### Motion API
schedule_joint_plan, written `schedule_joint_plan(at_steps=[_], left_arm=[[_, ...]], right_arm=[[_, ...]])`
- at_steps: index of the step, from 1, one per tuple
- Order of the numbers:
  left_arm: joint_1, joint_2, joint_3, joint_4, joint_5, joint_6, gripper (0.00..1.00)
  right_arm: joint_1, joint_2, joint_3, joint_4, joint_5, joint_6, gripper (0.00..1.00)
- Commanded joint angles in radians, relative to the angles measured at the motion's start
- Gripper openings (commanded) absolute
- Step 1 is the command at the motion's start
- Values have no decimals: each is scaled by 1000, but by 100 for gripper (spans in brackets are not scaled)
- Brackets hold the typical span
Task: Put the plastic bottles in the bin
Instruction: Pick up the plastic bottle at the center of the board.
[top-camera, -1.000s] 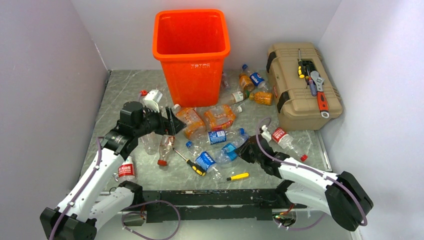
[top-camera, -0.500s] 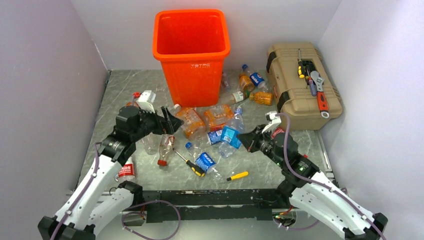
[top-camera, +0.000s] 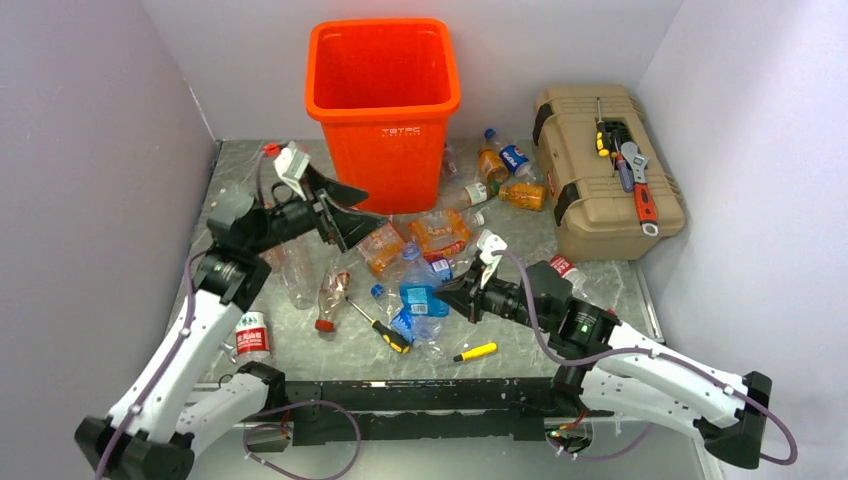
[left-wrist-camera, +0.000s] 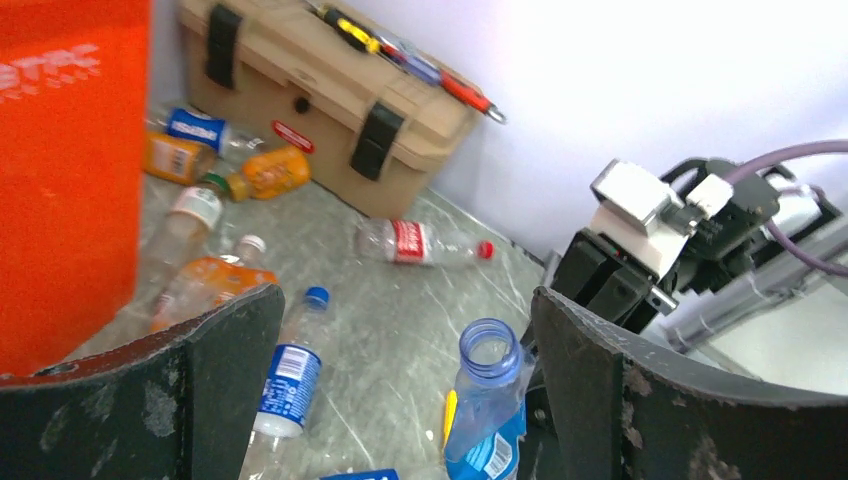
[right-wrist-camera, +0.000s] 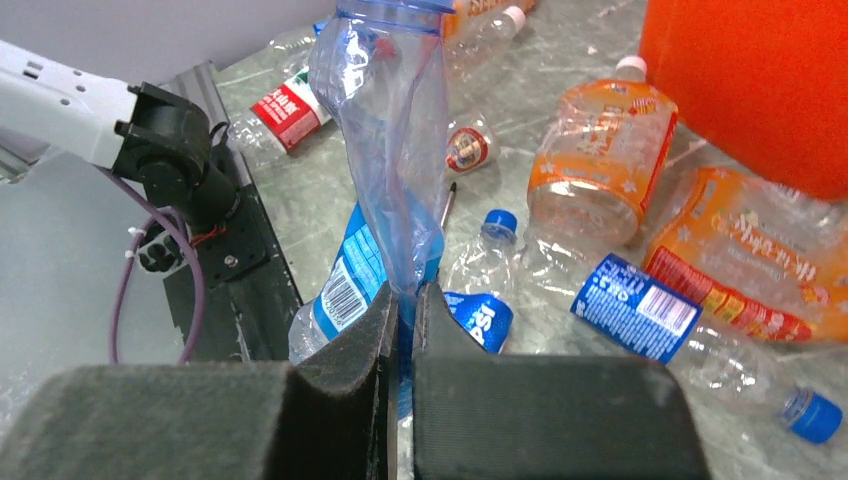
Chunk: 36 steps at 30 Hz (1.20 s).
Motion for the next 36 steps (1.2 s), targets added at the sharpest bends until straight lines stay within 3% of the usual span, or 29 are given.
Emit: schedule_joint_plan(at_steps=[1,8,17,24,30,36], left_arm=[[-22,101,5,102,264,-29,100],[-88,152,-44,137,307,2,97],[-90,143,-170,406,383,-143,97],[-105,100,-192,410,384,-120,99],[-106,22,-225,423,306,-103,99],[-101,-121,-269,338,73,-33,99]], right_arm=[[25,15,10,193,16,-79,0],[33,67,26,221,8,-78,0],[39,95,-10,298,74,-38,0],[41,107,-41,375,126,1,0],[41,110,-45,382,130,3,0],[45,50,-87,399,103,12,0]])
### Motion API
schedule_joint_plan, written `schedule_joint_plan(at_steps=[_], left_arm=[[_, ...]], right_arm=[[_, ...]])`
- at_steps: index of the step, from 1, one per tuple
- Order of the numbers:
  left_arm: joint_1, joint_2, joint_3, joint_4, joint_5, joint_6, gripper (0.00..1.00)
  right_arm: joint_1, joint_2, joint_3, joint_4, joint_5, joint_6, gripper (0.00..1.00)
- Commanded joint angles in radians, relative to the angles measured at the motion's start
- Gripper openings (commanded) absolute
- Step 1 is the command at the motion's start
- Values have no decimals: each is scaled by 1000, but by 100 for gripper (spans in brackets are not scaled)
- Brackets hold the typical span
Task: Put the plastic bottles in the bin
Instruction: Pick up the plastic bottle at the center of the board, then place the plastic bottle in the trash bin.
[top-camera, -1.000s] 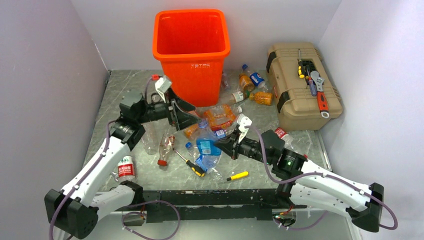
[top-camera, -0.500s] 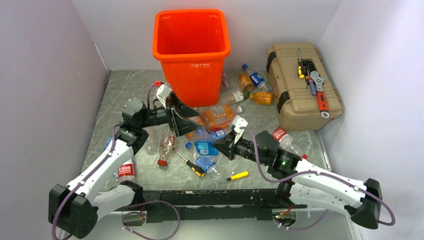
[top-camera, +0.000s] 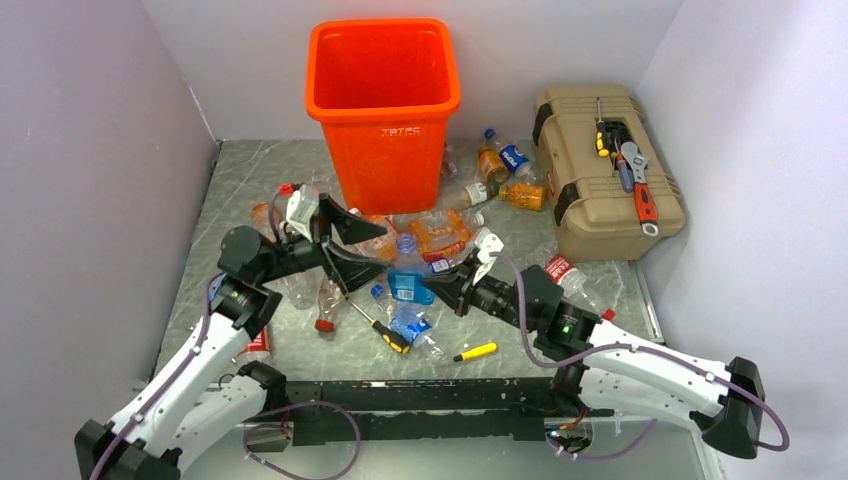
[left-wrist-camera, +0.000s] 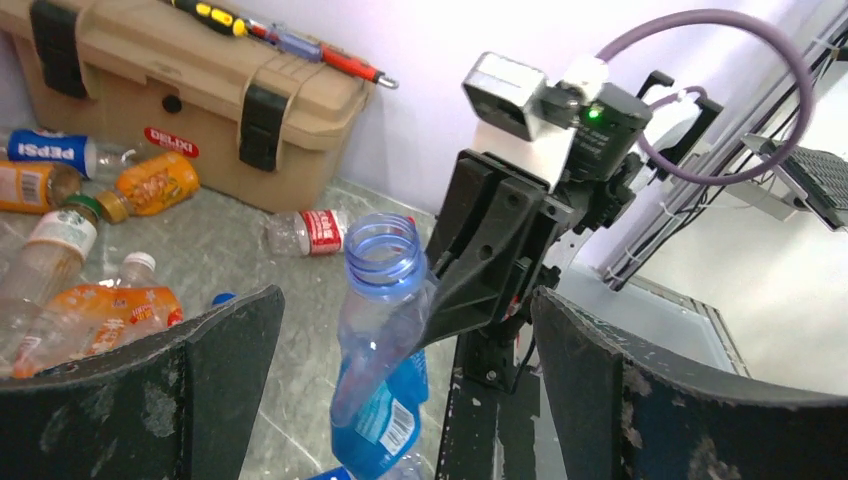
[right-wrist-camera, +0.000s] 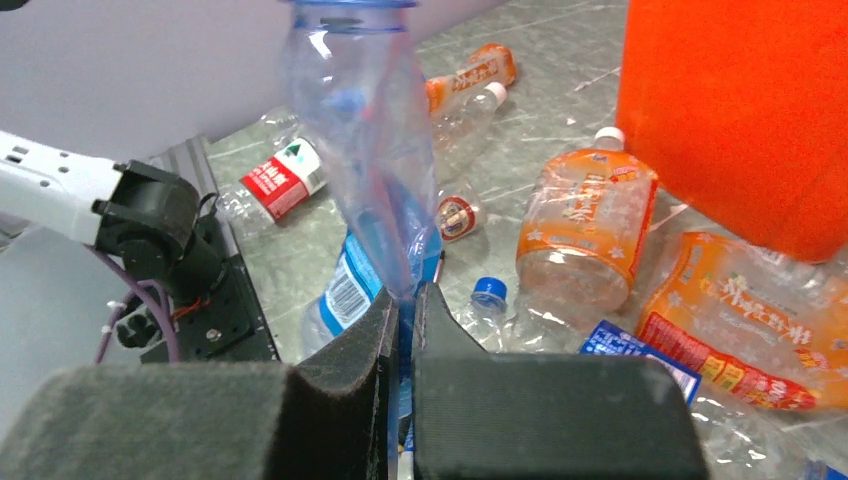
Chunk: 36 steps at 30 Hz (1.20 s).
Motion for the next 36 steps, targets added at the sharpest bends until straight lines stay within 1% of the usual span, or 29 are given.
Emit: schedule_joint_plan(at_steps=[1,3,5,6,8,10,12,14,18,19,21,25,28,29,30,31,33,34,35,36], left_arm=[[-9,-102,-28,-29,-147,54,99],[-5,-111,-29,-29,-154,53,99],[-5,-74,-8,-22,-83,42,99],[-5,-40,3,-9,-17,28,99],[-5,25,17,46,76,-20,99],[-6,82,21,96,133,-63,99],[-9,95,20,121,156,-82,100],[-20,90,22,103,158,-64,99],[-54,86,56,-63,124,47,99],[-61,92,69,-99,119,68,96],[-70,106,88,-146,110,91,87],[-71,119,95,-150,106,88,67],[-71,122,94,-153,99,92,48],[-71,123,93,-156,92,94,41],[-71,124,95,-159,83,95,31],[-71,124,97,-167,75,101,22],[-71,121,109,-200,56,125,9],[-71,117,115,-218,41,140,6],[-71,109,118,-242,23,159,4],[-71,99,118,-259,-19,170,1]], right_arm=[[-1,-51,-20,90,30,32,0],[-1,-54,-22,80,41,39,0],[-1,-47,-15,76,40,40,0],[0,-41,-8,80,37,41,0],[0,-16,15,84,24,38,0],[2,8,37,86,20,34,0],[5,30,53,91,-6,32,0],[6,47,60,100,-17,36,0],[8,67,70,124,-43,51,0],[8,70,73,127,-52,54,0],[9,78,79,126,-66,56,0],[9,77,74,122,-59,61,0],[10,64,65,116,-47,68,0],[10,61,65,112,-38,71,0],[10,61,67,103,-28,75,0],[9,60,70,92,-17,84,4],[10,60,87,51,-2,93,50],[10,56,96,29,7,101,71],[10,48,103,4,12,110,89],[9,34,107,-19,46,117,98]])
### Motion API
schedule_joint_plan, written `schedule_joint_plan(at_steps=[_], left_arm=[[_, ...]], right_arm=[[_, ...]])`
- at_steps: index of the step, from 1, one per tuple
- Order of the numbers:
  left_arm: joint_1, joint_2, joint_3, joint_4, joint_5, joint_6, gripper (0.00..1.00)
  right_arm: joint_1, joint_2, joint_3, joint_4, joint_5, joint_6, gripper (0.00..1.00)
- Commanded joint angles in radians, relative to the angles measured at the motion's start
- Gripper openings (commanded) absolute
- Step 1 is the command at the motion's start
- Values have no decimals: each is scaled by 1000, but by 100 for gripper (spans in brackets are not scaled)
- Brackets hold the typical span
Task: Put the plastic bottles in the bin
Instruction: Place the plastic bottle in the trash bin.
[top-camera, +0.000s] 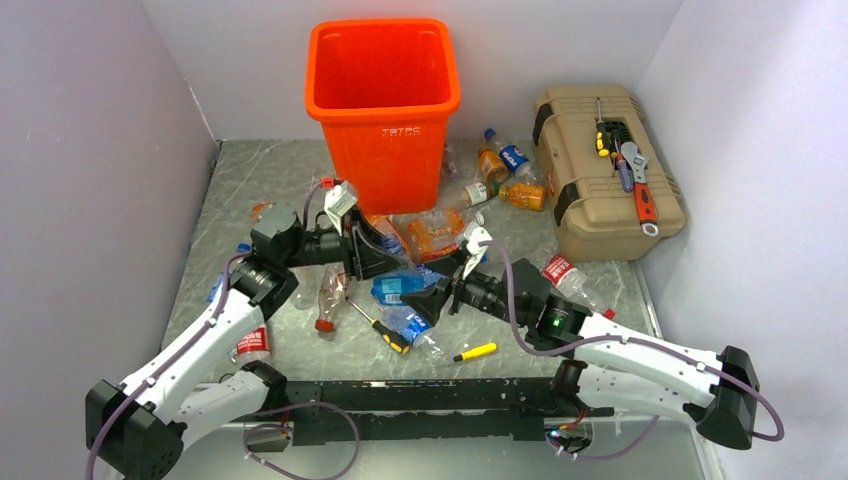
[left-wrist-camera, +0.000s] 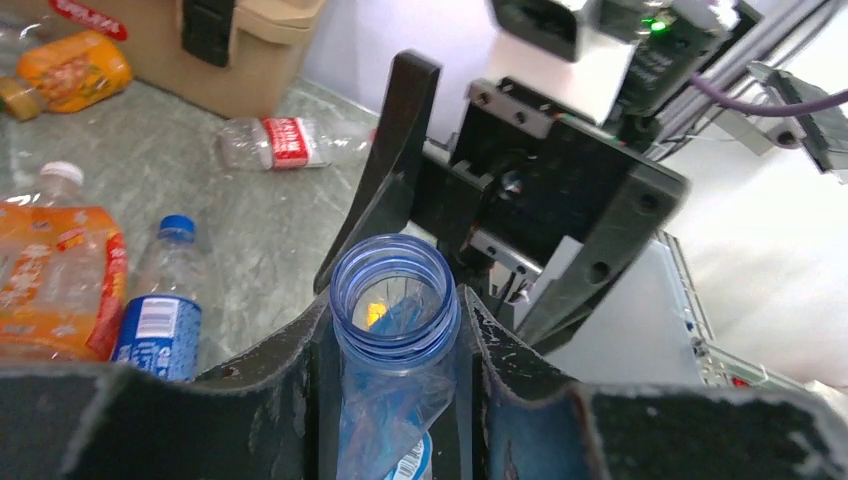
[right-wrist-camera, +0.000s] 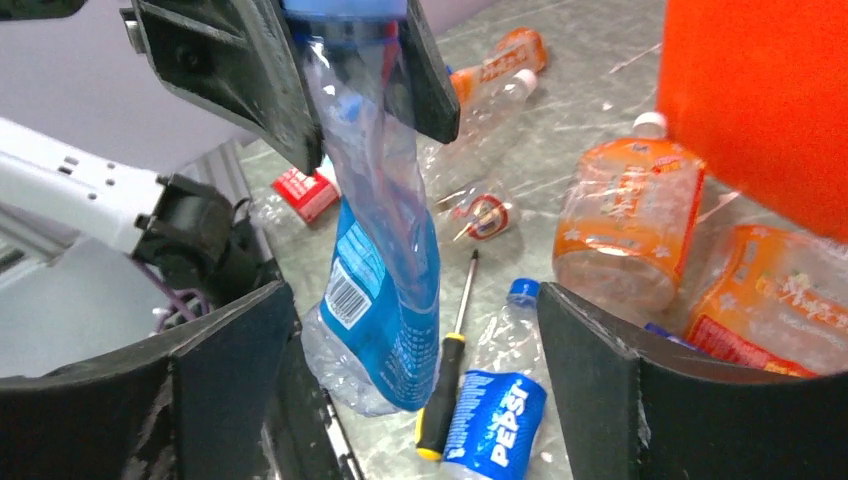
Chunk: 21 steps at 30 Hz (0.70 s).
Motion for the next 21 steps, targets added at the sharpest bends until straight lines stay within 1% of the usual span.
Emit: schedule_joint_plan(at_steps=[1,4,7,8,10,11,15,16,18,19,21], left_arm=[[2,-33,43,-77,-133,67,0],[2,-53,86,-63,-253,57,0],[2,-53,229,-145,-370,106,0],[2,-43,302,-163,-415,125,0],[2,-14,405,-169,-496,175,0],[2,5,454,-145,-540,207,0],[2,117,641,-11,-719,368,0],[2,154,687,27,-776,404,0],[3,239,780,81,-867,497,0],[6,292,836,85,-895,564,0],[27,400,963,66,-924,634,0]], right_arm=[[1,-64,68,-74,100,31,100],[2,-135,75,-164,190,46,100],[2,-221,54,-226,286,71,100],[2,-245,35,-239,313,81,100],[2,-288,-15,-244,361,96,100],[2,-305,-41,-238,376,101,100],[2,-345,-114,-236,423,154,100],[2,-351,-127,-211,421,166,100],[2,-357,-144,-212,412,184,99],[2,-360,-150,-218,405,186,99],[2,-367,-161,-227,404,195,99]])
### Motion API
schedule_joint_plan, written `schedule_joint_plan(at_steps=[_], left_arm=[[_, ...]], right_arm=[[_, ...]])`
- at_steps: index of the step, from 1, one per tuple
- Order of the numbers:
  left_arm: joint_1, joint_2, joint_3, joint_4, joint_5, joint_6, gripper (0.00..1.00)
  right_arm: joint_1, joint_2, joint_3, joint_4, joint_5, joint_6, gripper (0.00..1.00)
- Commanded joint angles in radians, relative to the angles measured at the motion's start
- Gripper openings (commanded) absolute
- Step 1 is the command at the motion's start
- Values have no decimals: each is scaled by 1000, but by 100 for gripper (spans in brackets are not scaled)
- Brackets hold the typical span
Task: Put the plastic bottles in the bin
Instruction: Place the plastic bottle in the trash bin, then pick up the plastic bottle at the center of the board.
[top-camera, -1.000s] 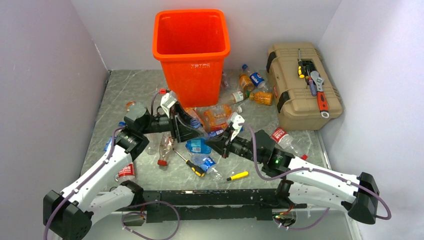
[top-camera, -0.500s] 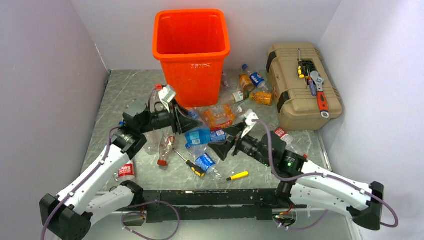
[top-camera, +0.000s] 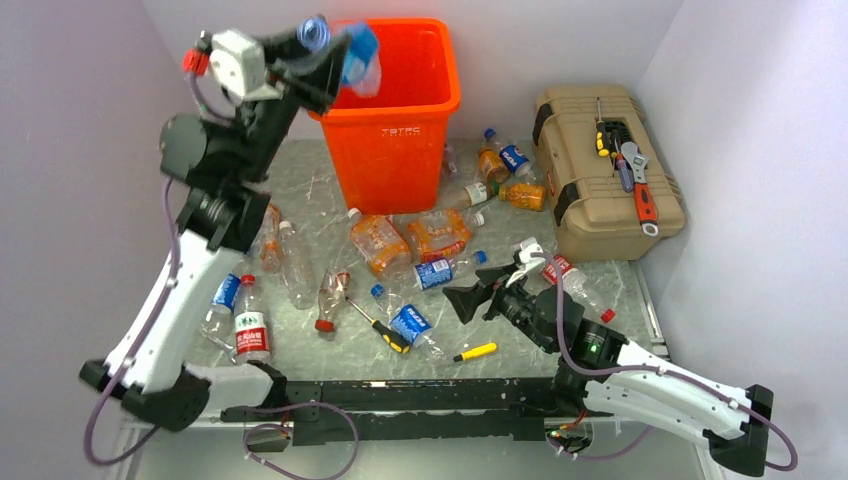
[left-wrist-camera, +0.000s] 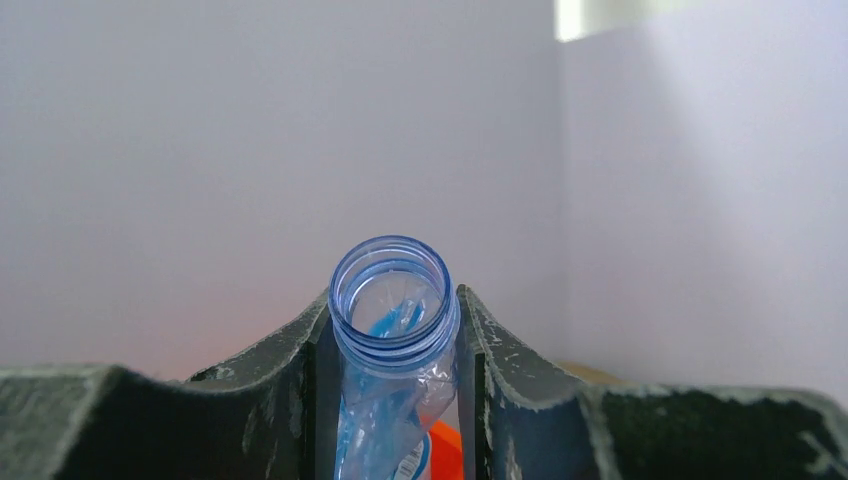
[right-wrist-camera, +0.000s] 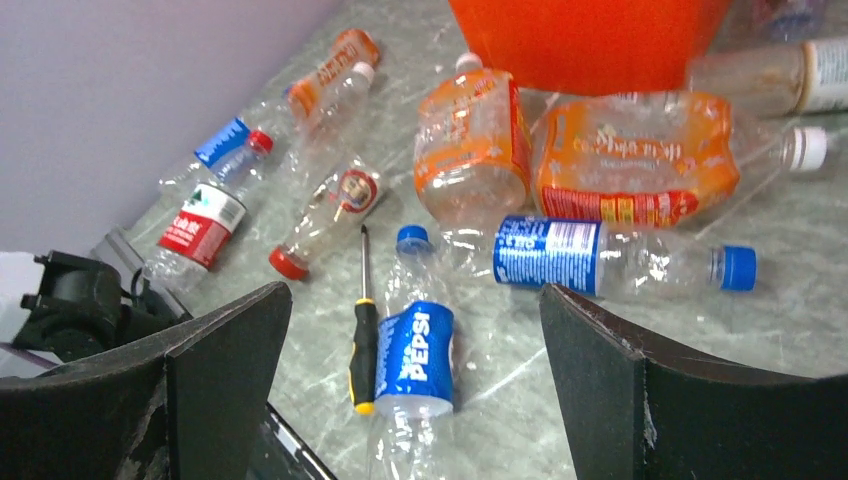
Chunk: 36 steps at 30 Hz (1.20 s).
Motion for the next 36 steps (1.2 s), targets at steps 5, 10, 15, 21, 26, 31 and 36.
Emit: schedule_joint_plan(at_steps=[5,10,15,21,26,31,36], left_arm=[[126,420,397,18,-150,179,0],[143,609,531,-90,-287,257,0],[148,660,527,-185,-306,271,0],[144,623,496,-213,-249,237,90],[136,532,500,-225,-227,192,100],[82,321,351,-259,-200,157,99],[58,61,103,-415,-127,42,100]], right_arm=[[2,-57,-60,13,32,47,98],[1,-68,-59,-24,48,34,98],[1,-78,-53,-59,73,22,98],[2,-64,-40,-55,83,14,99],[2,-59,-17,-83,109,26,99],[0,-67,12,-118,170,56,100],[0,-56,62,-196,258,79,100]])
